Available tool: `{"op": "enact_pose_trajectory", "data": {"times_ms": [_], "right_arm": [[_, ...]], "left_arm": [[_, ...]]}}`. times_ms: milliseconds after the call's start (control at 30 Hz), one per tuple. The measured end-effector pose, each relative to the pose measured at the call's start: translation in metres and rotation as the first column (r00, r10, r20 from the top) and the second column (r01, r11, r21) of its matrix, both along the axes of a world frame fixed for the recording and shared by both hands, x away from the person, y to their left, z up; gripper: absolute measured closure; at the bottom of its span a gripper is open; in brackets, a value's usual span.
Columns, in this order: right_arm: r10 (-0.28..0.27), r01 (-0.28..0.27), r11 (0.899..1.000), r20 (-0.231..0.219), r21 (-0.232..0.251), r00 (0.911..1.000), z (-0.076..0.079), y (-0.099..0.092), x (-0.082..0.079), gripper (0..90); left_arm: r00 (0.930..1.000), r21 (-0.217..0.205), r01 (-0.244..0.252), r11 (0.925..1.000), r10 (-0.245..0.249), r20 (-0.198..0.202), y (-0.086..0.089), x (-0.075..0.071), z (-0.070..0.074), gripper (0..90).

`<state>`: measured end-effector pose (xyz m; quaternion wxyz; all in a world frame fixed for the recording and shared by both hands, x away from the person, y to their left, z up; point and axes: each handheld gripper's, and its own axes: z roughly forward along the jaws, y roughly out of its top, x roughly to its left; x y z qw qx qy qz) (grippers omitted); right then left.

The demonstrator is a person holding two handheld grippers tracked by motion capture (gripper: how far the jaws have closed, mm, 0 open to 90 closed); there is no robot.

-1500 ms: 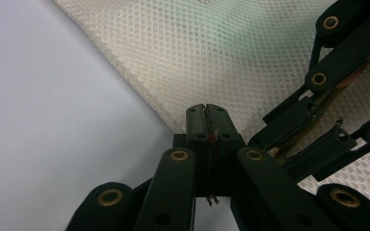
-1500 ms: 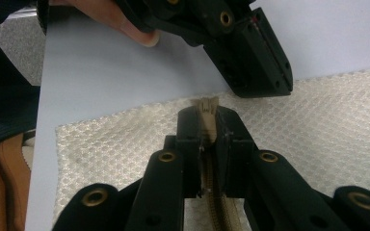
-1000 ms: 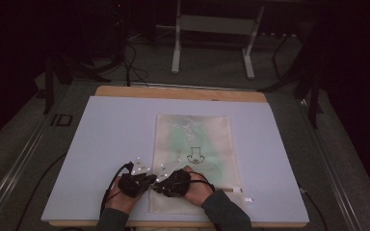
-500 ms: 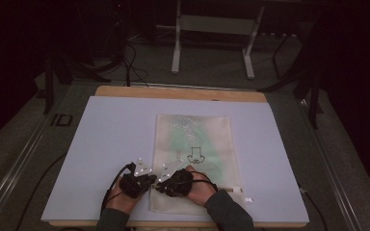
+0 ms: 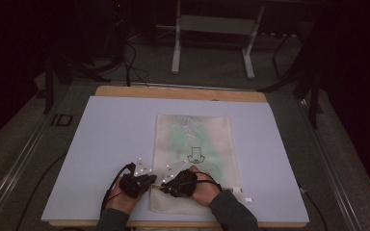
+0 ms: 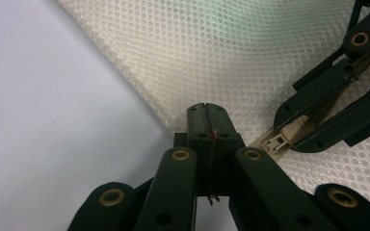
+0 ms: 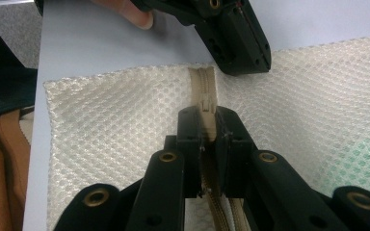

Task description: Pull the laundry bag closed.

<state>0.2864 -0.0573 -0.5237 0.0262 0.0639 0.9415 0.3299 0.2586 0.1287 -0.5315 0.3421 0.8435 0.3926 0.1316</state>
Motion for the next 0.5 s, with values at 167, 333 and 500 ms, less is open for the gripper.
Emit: {"op": "enact_pose_trajectory", "data": {"times_ms": [167,333,500], "right_arm": [[0.006,-0.006,1.0,0.011,-0.012,0.9999,0.001,-0.0003,-0.001,82.5],[0.015,-0.013,0.999,0.047,-0.044,0.9988,0.0031,-0.0001,-0.0047,82.5],[0.024,-0.019,0.997,0.067,-0.076,0.9975,0.0057,-0.0035,-0.0075,82.4]], "left_arm": [[1.0,0.002,0.001,1.0,-0.001,-0.005,0.0001,0.0004,0.0004,89.6],[1.0,0.002,-0.002,1.0,0.002,-0.006,-0.0002,0.0004,0.0006,89.6],[1.0,-0.002,-0.001,1.0,0.0,-0.008,0.0009,0.0008,0.0004,89.6]]}}
